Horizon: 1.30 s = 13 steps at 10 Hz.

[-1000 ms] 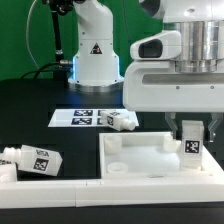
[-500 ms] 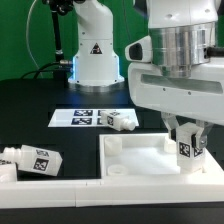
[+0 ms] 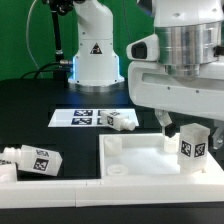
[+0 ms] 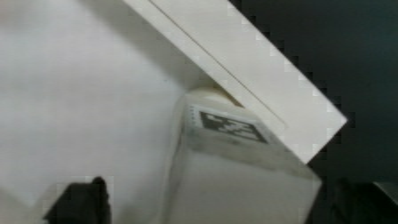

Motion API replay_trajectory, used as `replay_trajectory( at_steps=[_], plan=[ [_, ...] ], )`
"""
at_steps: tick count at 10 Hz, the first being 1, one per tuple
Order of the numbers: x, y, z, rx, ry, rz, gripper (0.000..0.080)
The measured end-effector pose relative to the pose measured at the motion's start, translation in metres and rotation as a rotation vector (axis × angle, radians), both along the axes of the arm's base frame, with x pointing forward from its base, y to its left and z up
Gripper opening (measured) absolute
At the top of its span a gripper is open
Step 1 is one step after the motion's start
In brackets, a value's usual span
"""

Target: Assemble one leg

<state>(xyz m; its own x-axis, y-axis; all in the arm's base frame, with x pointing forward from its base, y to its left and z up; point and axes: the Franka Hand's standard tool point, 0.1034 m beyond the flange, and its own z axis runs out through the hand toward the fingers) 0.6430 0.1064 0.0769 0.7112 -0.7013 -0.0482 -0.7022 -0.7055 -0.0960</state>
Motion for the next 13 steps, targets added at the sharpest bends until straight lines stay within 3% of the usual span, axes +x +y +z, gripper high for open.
replay_trajectory(
  at_steps=[2, 6, 8, 11, 13],
  plan=[
    [-0.001, -0.001, 0.002, -0.016, -0.019, 0.375, 0.0647],
    [-0.001, -0.003, 0.001, -0.035, -0.048, 0.667, 0.0649],
    [-0.005, 0.017, -0.003, -0.068, -0.073, 0.953, 0.0649],
    [-0.006, 0.021, -0.006, -0.078, -0.086, 0.977, 0.0649],
    [-0.005, 0.015, -0.005, -0.082, -0.08, 0.911, 0.0389]
  ],
)
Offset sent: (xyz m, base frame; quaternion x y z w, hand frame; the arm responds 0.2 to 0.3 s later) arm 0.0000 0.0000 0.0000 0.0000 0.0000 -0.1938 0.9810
